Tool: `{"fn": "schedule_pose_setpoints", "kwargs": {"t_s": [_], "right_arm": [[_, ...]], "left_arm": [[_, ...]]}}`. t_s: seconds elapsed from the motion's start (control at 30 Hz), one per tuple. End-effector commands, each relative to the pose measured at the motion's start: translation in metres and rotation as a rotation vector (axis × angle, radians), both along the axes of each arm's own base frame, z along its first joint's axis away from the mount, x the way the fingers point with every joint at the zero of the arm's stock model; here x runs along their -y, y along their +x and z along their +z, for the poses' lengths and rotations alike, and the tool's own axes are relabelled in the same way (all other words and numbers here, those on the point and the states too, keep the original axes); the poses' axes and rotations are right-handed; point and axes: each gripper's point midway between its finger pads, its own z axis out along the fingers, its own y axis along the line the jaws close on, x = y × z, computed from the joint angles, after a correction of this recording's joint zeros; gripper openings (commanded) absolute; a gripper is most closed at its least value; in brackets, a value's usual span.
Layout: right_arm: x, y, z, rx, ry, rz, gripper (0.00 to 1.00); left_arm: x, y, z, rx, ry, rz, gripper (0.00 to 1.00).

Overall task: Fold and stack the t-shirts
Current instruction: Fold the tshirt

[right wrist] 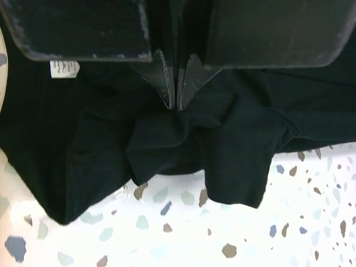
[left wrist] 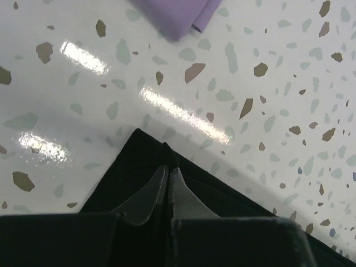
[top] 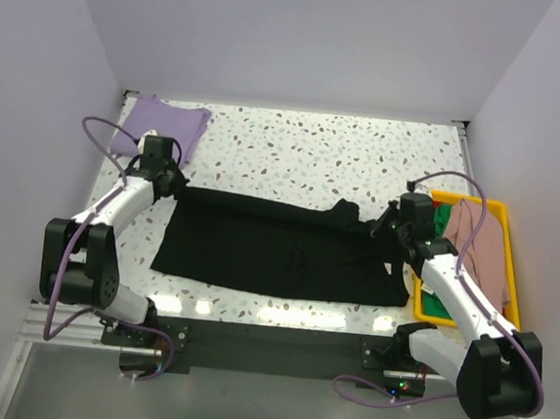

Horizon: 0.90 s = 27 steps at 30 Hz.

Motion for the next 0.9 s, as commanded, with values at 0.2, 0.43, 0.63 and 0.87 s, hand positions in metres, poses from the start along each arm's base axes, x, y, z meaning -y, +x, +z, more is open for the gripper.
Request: {"fn": "schedule_pose_setpoints", "kwargs": {"t_s": [0.2, 0.43, 0.63, 0.87], "right_arm": [[-0.013, -0.030, -0.015, -0.015, 0.106, 0.029, 0.24], [-0.012, -0.020, 0.013, 0.040, 0.080, 0.050, 0.50], [-0.009, 0.010, 0.011, 0.009, 0.012, 0.038, 0.51], [-0.035, 0.035, 0.008, -0.002, -0.105, 0.096, 0.61]], "left_arm": [[-0.001, -0.032, -0.001, 0.107, -0.104, 0.097, 0.16], [0.001, -0.039, 0.010, 0.156, -0.136, 0.065, 0.38], [0.011, -0.038, 0.025, 0.171, -0.151, -0.015, 0.39], [0.017, -0.042, 0.035, 0.179, -0.147, -0.085, 0.40]]}}
